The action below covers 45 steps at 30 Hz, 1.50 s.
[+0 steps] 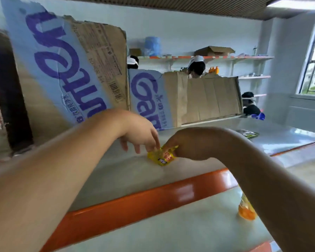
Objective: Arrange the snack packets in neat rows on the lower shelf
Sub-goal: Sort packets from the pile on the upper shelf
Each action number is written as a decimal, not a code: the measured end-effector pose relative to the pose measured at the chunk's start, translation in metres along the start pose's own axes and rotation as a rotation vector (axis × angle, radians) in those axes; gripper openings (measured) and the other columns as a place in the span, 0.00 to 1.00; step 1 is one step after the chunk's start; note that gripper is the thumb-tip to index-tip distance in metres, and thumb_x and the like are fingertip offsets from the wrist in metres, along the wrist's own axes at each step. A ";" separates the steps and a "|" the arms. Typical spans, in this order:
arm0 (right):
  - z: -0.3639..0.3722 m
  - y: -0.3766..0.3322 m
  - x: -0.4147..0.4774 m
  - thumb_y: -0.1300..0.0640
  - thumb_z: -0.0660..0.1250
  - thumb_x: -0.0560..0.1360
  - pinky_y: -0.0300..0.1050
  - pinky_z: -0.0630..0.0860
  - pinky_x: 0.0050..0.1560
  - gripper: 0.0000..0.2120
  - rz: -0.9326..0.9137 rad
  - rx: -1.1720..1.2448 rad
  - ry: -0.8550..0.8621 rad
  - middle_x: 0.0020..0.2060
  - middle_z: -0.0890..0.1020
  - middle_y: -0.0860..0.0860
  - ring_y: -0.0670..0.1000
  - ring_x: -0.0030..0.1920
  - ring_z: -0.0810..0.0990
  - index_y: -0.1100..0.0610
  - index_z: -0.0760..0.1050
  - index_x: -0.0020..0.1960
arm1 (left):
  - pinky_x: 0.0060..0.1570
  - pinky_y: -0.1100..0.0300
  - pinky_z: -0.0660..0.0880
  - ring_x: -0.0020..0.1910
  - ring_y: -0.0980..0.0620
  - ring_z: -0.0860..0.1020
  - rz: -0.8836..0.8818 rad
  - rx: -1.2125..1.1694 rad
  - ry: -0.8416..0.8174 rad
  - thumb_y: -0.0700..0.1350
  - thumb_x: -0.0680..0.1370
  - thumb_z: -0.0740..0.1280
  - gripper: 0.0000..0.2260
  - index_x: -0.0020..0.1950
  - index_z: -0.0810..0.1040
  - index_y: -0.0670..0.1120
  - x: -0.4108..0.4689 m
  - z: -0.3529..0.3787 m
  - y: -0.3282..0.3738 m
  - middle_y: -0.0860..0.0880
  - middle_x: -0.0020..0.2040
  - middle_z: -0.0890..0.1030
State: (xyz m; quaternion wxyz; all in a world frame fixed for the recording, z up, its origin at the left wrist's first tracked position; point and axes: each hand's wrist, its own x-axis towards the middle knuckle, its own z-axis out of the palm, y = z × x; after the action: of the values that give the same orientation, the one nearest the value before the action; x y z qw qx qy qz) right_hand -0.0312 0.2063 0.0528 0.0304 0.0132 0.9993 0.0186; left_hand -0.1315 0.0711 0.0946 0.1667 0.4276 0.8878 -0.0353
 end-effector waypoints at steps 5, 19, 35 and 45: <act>-0.017 0.014 0.025 0.58 0.60 0.83 0.28 0.68 0.36 0.18 -0.132 0.193 -0.053 0.43 0.74 0.40 0.39 0.40 0.76 0.42 0.76 0.68 | 0.55 0.51 0.83 0.53 0.53 0.83 -0.058 -0.114 0.133 0.56 0.82 0.66 0.08 0.58 0.82 0.59 0.024 0.010 -0.025 0.55 0.56 0.83; -0.022 0.106 0.085 0.41 0.74 0.73 0.46 0.77 0.57 0.20 0.056 0.109 -0.095 0.57 0.80 0.43 0.48 0.54 0.79 0.46 0.77 0.62 | 0.59 0.57 0.79 0.53 0.62 0.81 0.040 -0.232 0.239 0.51 0.79 0.71 0.10 0.58 0.82 0.63 0.036 0.018 -0.051 0.62 0.54 0.84; -0.010 0.076 0.081 0.49 0.67 0.76 0.43 0.78 0.50 0.07 -0.215 0.290 0.038 0.43 0.84 0.42 0.44 0.45 0.81 0.47 0.83 0.51 | 0.38 0.63 0.73 0.39 0.60 0.79 -0.257 -0.097 0.313 0.37 0.79 0.63 0.19 0.56 0.85 0.59 0.036 0.009 -0.086 0.64 0.34 0.80; -0.011 0.090 0.082 0.39 0.66 0.78 0.43 0.73 0.46 0.14 -0.061 0.127 -0.016 0.43 0.81 0.47 0.47 0.44 0.79 0.49 0.79 0.46 | 0.45 0.57 0.78 0.44 0.54 0.80 -0.236 -0.081 0.406 0.38 0.79 0.66 0.17 0.41 0.86 0.60 0.047 0.020 -0.073 0.59 0.42 0.82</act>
State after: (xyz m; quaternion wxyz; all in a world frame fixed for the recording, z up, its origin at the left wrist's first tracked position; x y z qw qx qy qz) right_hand -0.1118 0.2977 0.0618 0.0379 -0.0154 0.9981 -0.0459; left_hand -0.2095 0.0561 0.0546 -0.0034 0.3122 0.9476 0.0680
